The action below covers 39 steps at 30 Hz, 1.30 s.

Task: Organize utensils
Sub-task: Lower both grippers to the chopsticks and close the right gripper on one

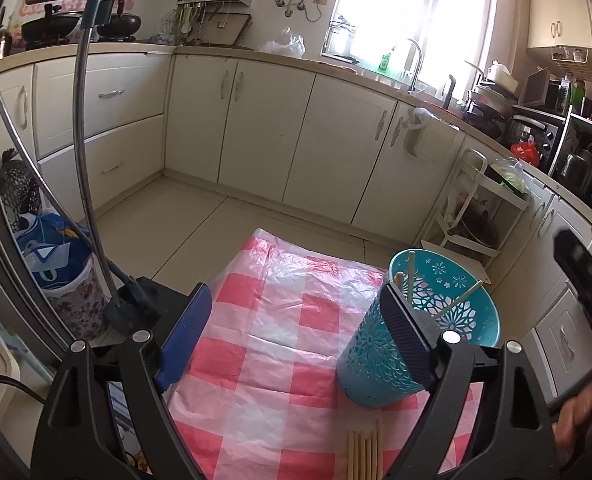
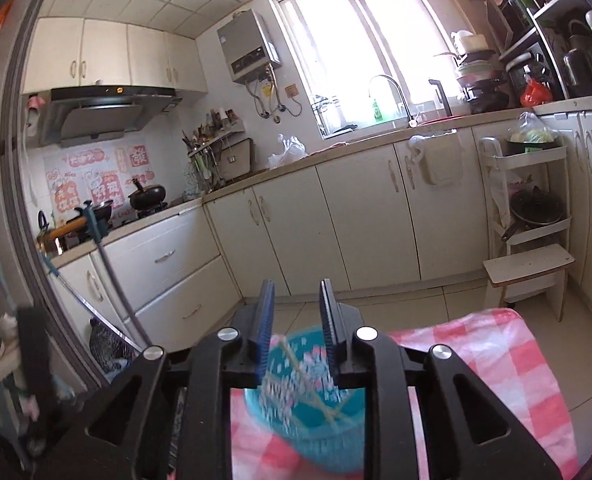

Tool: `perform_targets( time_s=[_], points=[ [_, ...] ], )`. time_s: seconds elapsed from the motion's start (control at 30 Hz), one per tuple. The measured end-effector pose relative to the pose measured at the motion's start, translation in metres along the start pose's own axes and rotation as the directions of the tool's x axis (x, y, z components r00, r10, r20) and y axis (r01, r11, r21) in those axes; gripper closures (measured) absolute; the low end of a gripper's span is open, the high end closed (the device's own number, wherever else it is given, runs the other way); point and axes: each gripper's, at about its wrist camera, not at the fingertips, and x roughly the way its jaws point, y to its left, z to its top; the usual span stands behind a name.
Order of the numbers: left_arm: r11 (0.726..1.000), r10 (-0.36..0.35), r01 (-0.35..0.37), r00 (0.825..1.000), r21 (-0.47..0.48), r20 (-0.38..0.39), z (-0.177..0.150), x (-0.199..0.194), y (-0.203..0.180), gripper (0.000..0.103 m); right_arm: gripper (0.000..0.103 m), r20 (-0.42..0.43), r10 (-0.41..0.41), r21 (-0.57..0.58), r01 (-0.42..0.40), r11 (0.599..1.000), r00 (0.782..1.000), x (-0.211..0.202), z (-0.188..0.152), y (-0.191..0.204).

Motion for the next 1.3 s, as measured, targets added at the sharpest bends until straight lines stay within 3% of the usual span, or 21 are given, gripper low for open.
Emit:
perform_targets(
  time_s=[0.07, 0.13, 0.27, 0.37, 0.53, 0.7, 0.87, 1.0, 1.23, 1.3],
  points=[
    [1.000, 0.004, -0.004, 1.000, -0.002, -0.009, -0.001, 0.001, 0.001, 0.020, 0.076, -0.048, -0.009, -0.036, 0.008, 0.999, 0.999, -0.016, -0.025, 0.004],
    [1.000, 0.005, -0.004, 1.000, 0.006, -0.023, -0.004, 0.001, 0.002, 0.020, 0.076, -0.194, -0.022, -0.091, 0.004, 0.996, 0.981, -0.018, -0.067, 0.006],
    [0.998, 0.020, -0.016, 0.998, 0.056, -0.064, -0.016, 0.004, 0.001, 0.019, 0.081, -0.405, -0.044, -0.076, 0.014, 0.997, 0.913, -0.003, -0.132, -0.008],
    [0.994, 0.027, -0.012, 0.991, 0.108, -0.133, -0.032, 0.015, -0.002, 0.019, 0.083, -0.506, -0.040, -0.035, 0.026, 0.999, 0.862, 0.014, -0.155, -0.017],
    [0.979, 0.057, -0.006, 0.968, 0.204, -0.244, -0.062, 0.036, -0.009, 0.019, 0.083, -0.555, -0.036, -0.014, 0.034, 0.999, 0.831, 0.029, -0.165, -0.020],
    [0.970, 0.041, 0.040, 0.945, 0.240, -0.325, -0.081, 0.045, -0.017, 0.019, 0.083, -0.595, -0.078, -0.049, 0.061, 0.997, 0.800, 0.041, -0.175, -0.015],
    [0.960, 0.043, 0.062, 0.931, 0.273, -0.363, -0.093, 0.049, -0.023, 0.019, 0.084, -0.611, -0.115, -0.112, 0.058, 0.992, 0.783, 0.046, -0.179, -0.008],
    [0.950, 0.055, 0.073, 0.918, 0.304, -0.393, -0.103, 0.053, -0.027, 0.019, 0.094, -0.628, -0.146, -0.198, 0.025, 0.980, 0.765, 0.047, -0.180, -0.001],
    [0.939, 0.052, 0.114, 0.885, 0.323, -0.463, -0.124, 0.061, -0.032, 0.019, 0.096, -0.690, -0.139, -0.231, -0.035, 0.972, 0.710, 0.041, -0.175, -0.012],
    [0.938, 0.057, 0.115, 0.881, 0.328, -0.471, -0.128, 0.064, -0.033, 0.019, 0.096, -0.696, -0.138, -0.223, -0.030, 0.974, 0.704, 0.038, -0.175, -0.017]
  ],
)
